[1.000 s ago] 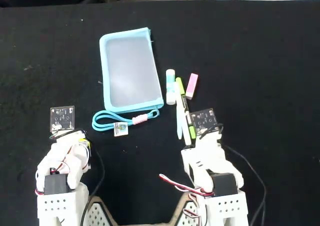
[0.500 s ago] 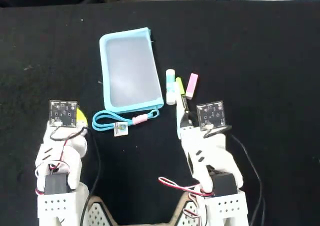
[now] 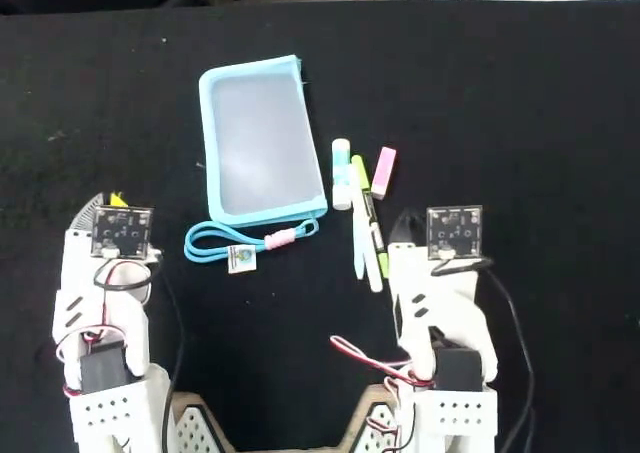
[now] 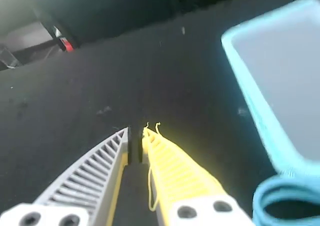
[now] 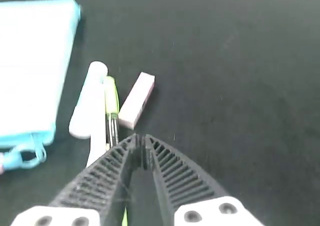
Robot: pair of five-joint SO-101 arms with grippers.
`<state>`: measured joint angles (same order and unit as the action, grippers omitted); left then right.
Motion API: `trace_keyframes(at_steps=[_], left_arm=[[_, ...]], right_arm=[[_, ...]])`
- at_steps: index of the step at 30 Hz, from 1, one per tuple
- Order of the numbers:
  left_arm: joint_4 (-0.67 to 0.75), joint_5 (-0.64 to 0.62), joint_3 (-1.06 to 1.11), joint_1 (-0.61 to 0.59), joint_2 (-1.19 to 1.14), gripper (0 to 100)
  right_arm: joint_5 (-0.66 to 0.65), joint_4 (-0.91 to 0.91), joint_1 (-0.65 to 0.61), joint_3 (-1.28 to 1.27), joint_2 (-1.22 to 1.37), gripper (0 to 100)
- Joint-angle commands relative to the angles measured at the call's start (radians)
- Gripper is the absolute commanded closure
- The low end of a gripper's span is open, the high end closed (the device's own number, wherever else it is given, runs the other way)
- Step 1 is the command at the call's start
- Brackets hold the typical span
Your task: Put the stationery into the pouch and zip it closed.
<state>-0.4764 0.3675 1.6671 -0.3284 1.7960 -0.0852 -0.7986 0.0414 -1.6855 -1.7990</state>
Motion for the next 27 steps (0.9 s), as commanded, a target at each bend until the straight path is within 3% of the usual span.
trace_keyframes(at_steps=[1,5,11,20,27], left_arm=[[0.064,-0.104,-0.136,-0.015,0.000,94],[0.061,-0.222,-0.180,-0.005,-0.005,94],[0.114,-0.457,0.039,-0.010,-0.009,94],[-0.069,-0.413,0.013,0.007,-0.003,94],[-0.083,-0.400,0.010,0.054,-0.008,94]], right_arm=[[-0.017,-0.040,0.009,0.068,-0.096,98.6],[-0.017,-0.041,0.009,0.059,-0.096,98.6],[-0.017,-0.040,0.000,0.062,-0.096,98.6],[-0.023,-0.072,-0.054,0.073,-0.096,98.6],[-0.041,-0.189,-0.055,0.236,-0.096,98.6]])
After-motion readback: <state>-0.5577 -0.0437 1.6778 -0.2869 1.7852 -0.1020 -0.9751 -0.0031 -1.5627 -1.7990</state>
